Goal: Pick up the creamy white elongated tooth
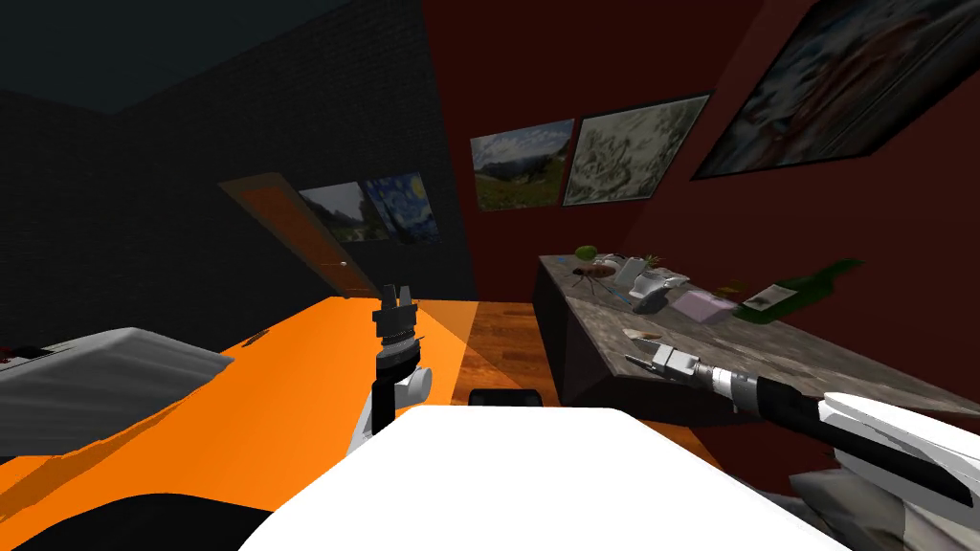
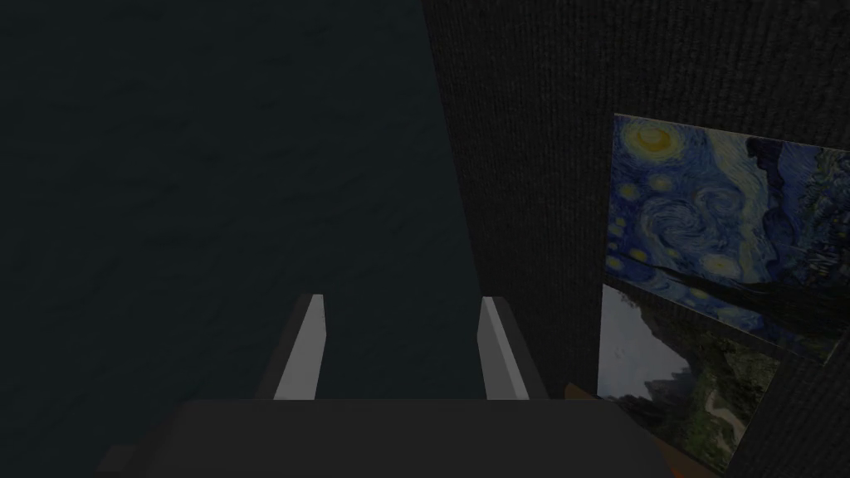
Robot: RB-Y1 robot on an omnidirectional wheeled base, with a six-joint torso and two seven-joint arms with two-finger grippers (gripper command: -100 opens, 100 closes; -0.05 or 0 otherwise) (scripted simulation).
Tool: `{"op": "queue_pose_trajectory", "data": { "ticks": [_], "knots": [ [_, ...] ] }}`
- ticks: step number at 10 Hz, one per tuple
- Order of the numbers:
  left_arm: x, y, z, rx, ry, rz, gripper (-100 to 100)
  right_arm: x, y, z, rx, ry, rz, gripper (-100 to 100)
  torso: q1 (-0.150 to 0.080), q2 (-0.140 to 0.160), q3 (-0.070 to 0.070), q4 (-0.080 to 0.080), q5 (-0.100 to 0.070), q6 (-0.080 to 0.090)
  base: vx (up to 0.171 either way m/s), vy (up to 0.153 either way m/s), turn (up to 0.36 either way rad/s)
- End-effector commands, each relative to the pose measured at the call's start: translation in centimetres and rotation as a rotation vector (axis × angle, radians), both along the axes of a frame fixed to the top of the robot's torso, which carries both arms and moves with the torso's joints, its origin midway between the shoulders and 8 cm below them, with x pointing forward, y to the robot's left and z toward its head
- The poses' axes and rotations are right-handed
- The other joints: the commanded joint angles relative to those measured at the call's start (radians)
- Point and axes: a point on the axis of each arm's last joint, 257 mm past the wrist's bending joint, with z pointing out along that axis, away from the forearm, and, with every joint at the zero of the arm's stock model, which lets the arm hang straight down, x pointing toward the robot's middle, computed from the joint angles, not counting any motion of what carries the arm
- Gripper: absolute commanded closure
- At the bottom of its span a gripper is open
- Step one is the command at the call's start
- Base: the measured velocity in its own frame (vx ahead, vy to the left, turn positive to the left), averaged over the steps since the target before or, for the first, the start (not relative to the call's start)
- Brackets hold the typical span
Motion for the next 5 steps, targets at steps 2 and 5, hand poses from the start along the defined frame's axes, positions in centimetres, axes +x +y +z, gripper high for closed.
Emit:
{"op": "queue_pose_trajectory", "data": {
  "ticks": [2, 5],
  "knots": [
    [0.0, 0.0, 0.0, 0.000, 0.000, 0.000, 0, -1.7, -3.7, -0.6, -0.147, 0.054, 0.021, -100, 0.000, 0.000, 0.000, 0.000, 0.000, 0.002, -0.013, -0.004, 0.166],
    [0.0, 0.0, 0.0, 0.000, 0.000, 0.000, 0, -3.1, -6.6, -1.0, -0.234, 0.095, 0.020, -100, 0.000, 0.000, 0.000, 0.000, 0.000, 0.002, -0.005, 0.000, 0.114]
  ]
}}
